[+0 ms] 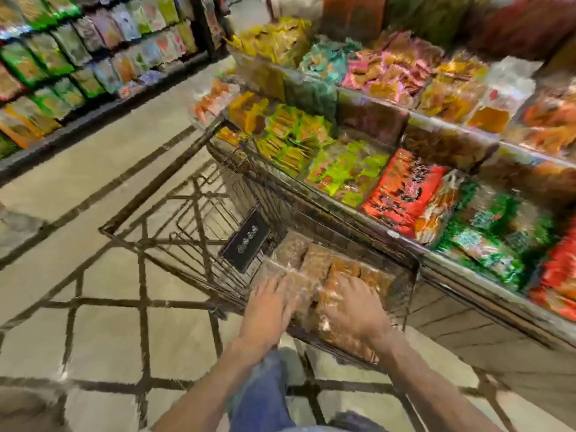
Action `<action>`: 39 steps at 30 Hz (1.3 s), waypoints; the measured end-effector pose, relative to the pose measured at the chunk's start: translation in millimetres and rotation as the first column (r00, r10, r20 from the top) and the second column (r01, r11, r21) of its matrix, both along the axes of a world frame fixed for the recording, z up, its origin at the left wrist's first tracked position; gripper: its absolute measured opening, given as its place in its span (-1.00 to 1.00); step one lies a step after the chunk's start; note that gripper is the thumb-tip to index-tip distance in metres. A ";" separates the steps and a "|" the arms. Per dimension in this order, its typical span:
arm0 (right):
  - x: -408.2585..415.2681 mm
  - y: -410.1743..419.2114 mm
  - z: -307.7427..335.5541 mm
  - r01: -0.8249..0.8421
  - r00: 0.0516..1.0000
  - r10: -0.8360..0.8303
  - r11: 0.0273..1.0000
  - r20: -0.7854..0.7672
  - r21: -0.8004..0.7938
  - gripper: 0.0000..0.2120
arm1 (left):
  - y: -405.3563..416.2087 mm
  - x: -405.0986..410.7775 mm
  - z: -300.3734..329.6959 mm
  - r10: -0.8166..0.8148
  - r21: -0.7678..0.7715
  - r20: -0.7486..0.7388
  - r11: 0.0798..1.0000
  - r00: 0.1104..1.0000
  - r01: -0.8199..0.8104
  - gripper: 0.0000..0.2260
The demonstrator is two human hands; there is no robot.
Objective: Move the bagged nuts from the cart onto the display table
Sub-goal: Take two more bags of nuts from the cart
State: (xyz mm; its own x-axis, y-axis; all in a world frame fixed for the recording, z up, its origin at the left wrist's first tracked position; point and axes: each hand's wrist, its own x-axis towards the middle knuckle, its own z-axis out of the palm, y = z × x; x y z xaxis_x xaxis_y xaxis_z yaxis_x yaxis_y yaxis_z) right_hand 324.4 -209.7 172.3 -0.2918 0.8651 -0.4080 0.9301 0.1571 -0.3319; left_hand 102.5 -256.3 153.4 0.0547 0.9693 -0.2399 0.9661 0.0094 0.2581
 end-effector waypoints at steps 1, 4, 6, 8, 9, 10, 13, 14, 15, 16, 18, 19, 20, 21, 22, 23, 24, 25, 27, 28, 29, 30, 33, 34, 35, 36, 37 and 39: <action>-9.4 11.0 -3.3 0.041 0.999 -0.041 0.999 0.003 -0.005 -0.16 | 18.5 -15.9 -5.1 -0.027 -0.020 0.012 0.999 1.000 0.027 -0.29; -35.4 41.7 -12.6 0.191 0.981 -0.190 0.981 0.028 -0.046 -0.16 | 72.1 -59.3 -21.6 -0.113 -0.067 0.054 0.991 0.992 0.117 -0.26; -49.4 61.7 -18.8 0.248 0.968 -0.243 0.966 0.067 -0.073 -0.15 | 104.6 -79.1 -33.2 -0.144 -0.113 0.061 0.982 0.988 0.150 -0.29; -59.1 80.7 -30.8 0.301 0.953 -0.294 0.948 0.077 -0.104 -0.13 | 133.7 -92.0 -49.5 -0.144 -0.157 0.057 0.976 0.988 0.152 -0.41; -62.7 89.9 -38.9 0.328 0.944 -0.320 0.938 0.079 -0.114 -0.12 | 146.6 -95.6 -59.7 -0.140 -0.165 0.075 0.975 0.987 0.150 -0.43; -66.2 99.5 -48.6 0.346 0.938 -0.337 0.930 0.086 -0.125 -0.11 | 159.7 -97.7 -71.3 -0.139 -0.178 0.094 0.972 0.986 0.154 -0.42; -75.6 124.4 -85.5 0.425 0.905 -0.418 0.889 0.075 -0.173 -0.07 | 198.5 -97.3 -111.8 -0.146 -0.236 0.115 0.957 0.983 0.170 -0.42; -78.6 131.3 -99.7 0.443 0.896 -0.438 0.873 0.070 -0.203 -0.04 | 209.9 -95.6 -128.2 -0.140 -0.257 0.124 0.952 0.982 0.168 -0.44; -80.8 138.8 -116.2 0.453 0.891 -0.450 0.864 0.067 -0.221 0.00 | 221.0 -93.8 -145.7 -0.141 -0.269 0.134 0.948 0.981 0.173 -0.45; -82.0 145.8 -132.3 0.463 0.885 -0.460 0.857 0.066 -0.229 0.06 | 230.8 -91.6 -161.2 -0.140 -0.280 0.142 0.944 0.980 0.175 -0.44; -83.0 157.5 -164.6 0.479 0.877 -0.475 0.846 0.075 -0.233 0.13 | 246.2 -86.7 -194.3 -0.138 -0.315 0.143 0.932 0.980 0.178 -0.43; -83.5 162.5 -180.2 0.486 0.872 -0.483 0.840 0.076 -0.242 0.10 | 253.0 -84.3 -212.2 -0.132 -0.324 0.144 0.930 0.981 0.173 -0.43; -84.0 166.8 -196.3 0.489 0.870 -0.488 0.833 0.075 -0.258 0.05 | 259.3 -82.3 -230.0 -0.123 -0.329 0.144 0.930 0.982 0.165 -0.44; -84.2 171.2 -211.1 0.490 0.869 -0.490 0.829 0.072 -0.269 0.01 | 266.1 -79.7 -246.2 -0.111 -0.325 0.141 0.934 0.984 0.152 -0.44; -85.2 174.6 -225.2 0.490 0.869 -0.489 0.825 0.079 -0.281 0.00 | 272.9 -77.0 -262.5 -0.102 -0.319 0.128 0.938 0.987 0.138 -0.44; -86.4 177.8 -237.6 0.486 0.872 -0.482 0.826 0.089 -0.286 0.01 | 279.5 -75.1 -278.4 -0.088 -0.314 0.103 0.942 0.991 0.116 -0.44; -87.1 179.7 -248.6 0.485 0.872 -0.479 0.823 0.101 -0.296 0.03 | 285.7 -73.4 -291.8 -0.069 -0.318 0.069 0.944 0.995 0.088 -0.43; -88.1 181.0 -258.2 0.485 0.873 -0.476 0.819 0.108 -0.307 0.06 | 291.8 -70.6 -301.8 -0.052 -0.320 0.034 0.946 0.998 0.060 -0.41; -87.7 182.0 -274.2 0.498 0.864 -0.491 0.804 0.110 -0.324 0.17 | 301.1 -65.9 -320.5 0.005 -0.350 -0.003 0.937 1.000 -0.005 -0.33; -86.5 181.9 -280.1 0.506 0.859 -0.499 0.800 0.111 -0.323 0.19 | 304.8 -63.1 -329.8 0.070 -0.383 0.002 0.922 0.998 -0.063 -0.29; -85.9 180.7 -285.8 0.516 0.853 -0.509 0.793 0.114 -0.323 0.17 | 308.0 -62.2 -341.0 0.135 -0.412 -0.002 0.903 0.991 -0.124 -0.26; -85.3 178.2 -291.6 0.532 0.843 -0.526 0.780 0.115 -0.328 0.11 | 310.8 -60.7 -351.9 0.176 -0.436 -0.025 0.884 0.984 -0.169 -0.26; -85.2 173.0 -297.2 0.582 0.801 -0.591 0.732 0.097 -0.354 -0.09 | 319.9 -59.9 -374.4 0.210 -0.465 -0.133 0.850 0.969 -0.248 -0.36; -84.4 171.9 -297.1 0.585 0.796 -0.600 0.724 0.086 -0.365 -0.19 | 322.8 -58.4 -375.1 0.227 -0.466 -0.170 0.839 0.959 -0.281 -0.44; -83.4 170.9 -296.8 0.582 0.795 -0.603 0.724 0.070 -0.369 -0.29 | 325.6 -57.9 -377.3 0.252 -0.458 -0.203 0.830 0.946 -0.319 -0.51; -81.5 170.2 -297.5 0.582 0.792 -0.608 0.725 0.054 -0.367 -0.36 | 327.9 -57.0 -376.0 0.275 -0.453 -0.227 0.819 0.934 -0.351 -0.54; -79.8 170.0 -299.1 0.583 0.789 -0.613 0.724 0.045 -0.369 -0.40 | 329.8 -55.2 -375.7 0.292 -0.460 -0.243 0.805 0.925 -0.375 -0.55; -77.9 171.6 -301.1 0.596 0.775 -0.631 0.709 0.040 -0.377 -0.45 | 331.8 -50.7 -377.7 0.328 -0.492 -0.233 0.772 0.916 -0.402 -0.57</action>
State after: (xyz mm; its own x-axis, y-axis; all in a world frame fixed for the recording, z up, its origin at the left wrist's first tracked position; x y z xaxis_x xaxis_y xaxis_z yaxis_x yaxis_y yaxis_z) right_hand 246.6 -38.1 -128.8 0.2044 0.6685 -0.7151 0.7450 -0.5801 -0.3293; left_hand 51.7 75.5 -224.3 -0.3439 0.6359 -0.6909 0.8854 0.4646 -0.0131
